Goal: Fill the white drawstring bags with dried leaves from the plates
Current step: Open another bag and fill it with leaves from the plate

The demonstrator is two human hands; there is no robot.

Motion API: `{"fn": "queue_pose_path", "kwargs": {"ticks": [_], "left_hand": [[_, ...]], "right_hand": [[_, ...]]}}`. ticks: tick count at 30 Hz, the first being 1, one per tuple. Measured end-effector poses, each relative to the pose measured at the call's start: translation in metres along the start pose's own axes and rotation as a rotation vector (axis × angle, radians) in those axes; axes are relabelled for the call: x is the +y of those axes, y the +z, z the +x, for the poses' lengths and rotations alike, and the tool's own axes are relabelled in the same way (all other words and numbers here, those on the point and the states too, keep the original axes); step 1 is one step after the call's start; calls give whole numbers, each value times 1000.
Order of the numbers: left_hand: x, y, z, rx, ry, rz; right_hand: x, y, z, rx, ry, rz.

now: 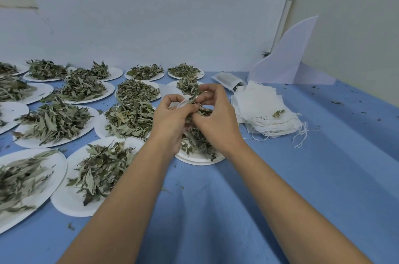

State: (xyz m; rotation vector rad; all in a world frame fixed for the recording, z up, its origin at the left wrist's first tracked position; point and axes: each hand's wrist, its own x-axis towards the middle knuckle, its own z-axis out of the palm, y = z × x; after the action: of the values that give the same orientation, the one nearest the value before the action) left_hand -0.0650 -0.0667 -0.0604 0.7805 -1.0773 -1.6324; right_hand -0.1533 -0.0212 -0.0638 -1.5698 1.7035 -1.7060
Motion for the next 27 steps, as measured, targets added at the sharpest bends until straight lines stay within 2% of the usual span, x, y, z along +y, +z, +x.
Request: {"fn": "queue_pose_path", "kwargs": {"ticks": [4,11,18,24,27], "left_hand": [[0,-4,1,31,39,-12],[2,-9,1,-22,63,-55],[5,-12,2,-35,16,-104],[6,-12,3,-40,8,-134],[7,-13,3,-54,12,-155]], "right_hand": [[-5,-2,-1,-24,41,98],[-8,-6,0,-16,86,158],[-11,-13,9,-20,265,373],[-10,-17,11,48,302,531],[-7,-17,12,73,304,517]]}}
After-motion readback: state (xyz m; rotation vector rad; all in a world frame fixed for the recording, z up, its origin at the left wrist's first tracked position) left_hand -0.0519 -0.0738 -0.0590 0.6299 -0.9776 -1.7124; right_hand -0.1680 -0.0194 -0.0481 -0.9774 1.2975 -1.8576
